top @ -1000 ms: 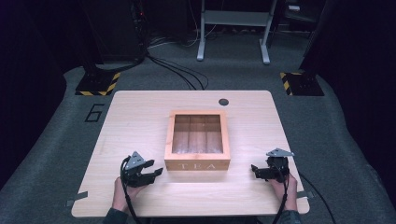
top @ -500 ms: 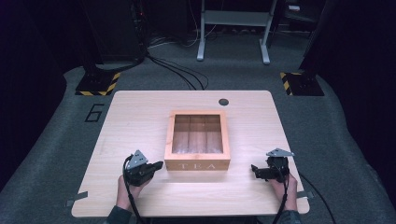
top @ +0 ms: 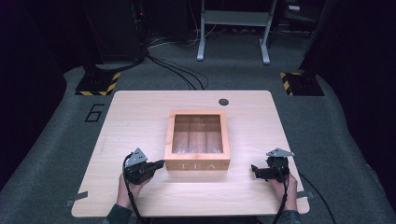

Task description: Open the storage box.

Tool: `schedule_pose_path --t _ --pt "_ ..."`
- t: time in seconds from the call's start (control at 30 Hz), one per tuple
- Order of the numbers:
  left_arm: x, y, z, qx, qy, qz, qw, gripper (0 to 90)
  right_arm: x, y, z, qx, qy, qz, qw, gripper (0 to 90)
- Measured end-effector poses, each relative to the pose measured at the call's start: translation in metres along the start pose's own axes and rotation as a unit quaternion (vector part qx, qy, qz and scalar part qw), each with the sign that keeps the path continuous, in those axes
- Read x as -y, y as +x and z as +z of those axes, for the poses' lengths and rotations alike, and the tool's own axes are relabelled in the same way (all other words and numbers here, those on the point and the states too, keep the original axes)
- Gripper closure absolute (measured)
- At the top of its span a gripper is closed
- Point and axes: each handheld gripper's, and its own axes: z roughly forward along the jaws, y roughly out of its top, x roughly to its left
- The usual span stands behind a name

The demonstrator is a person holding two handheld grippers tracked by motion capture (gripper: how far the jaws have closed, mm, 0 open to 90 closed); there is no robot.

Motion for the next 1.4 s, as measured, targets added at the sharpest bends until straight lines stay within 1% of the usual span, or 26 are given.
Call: schedule_pose_path --t 0.17,0.27,0.67,0.8,0.9,0.97,1.03,1.1,1.13,1.17,1.4 --pt "0.003 0.005 0.000 0.017 -0.010 -0.016 0.9997 89.7 0.000 0.000 0.000 0.000 0.000 0.000 1.0000 4.4" --pt "0.004 0.007 0.000 0.022 -0.011 -0.016 0.9996 89.7 0.000 0.000 0.000 0.000 0.000 0.000 1.0000 4.4" --pt "0.005 0.008 0.000 0.029 -0.014 -0.025 0.9992 89.7 0.000 0.000 0.000 0.000 0.000 0.000 1.0000 4.4" --pt "0.002 0.008 0.000 0.027 -0.003 -0.014 0.9995 89.7 0.000 0.000 0.000 0.000 0.000 0.000 1.0000 4.4" --pt "0.000 0.008 -0.001 0.029 0.003 -0.011 0.9995 89.7 0.000 0.000 0.000 0.000 0.000 0.000 1.0000 4.4" --pt "-0.001 0.007 -0.001 0.030 0.005 -0.014 0.9994 89.7 0.000 0.000 0.000 0.000 0.000 0.000 1.0000 4.4" --pt "-0.002 0.008 -0.001 0.031 0.010 -0.008 0.9994 89.6 0.000 0.000 0.000 0.000 0.000 0.000 1.0000 4.4" --pt "-0.002 0.008 -0.001 0.033 0.014 -0.012 0.9993 89.5 0.000 0.000 0.000 0.000 0.000 -0.001 1.0000 4.4" --pt "-0.003 0.008 0.000 0.030 0.015 -0.007 0.9994 89.4 0.000 0.000 0.000 0.000 0.000 0.000 1.0000 4.4" --pt "-0.004 0.008 -0.001 0.033 0.021 -0.005 0.9992 89.4 0.000 0.000 0.000 0.000 0.000 -0.001 1.0000 4.4" --pt "-0.006 0.009 0.000 0.035 0.021 -0.002 0.9992 88.8 0.000 0.000 0.000 0.000 0.000 -0.001 1.0000 4.4"
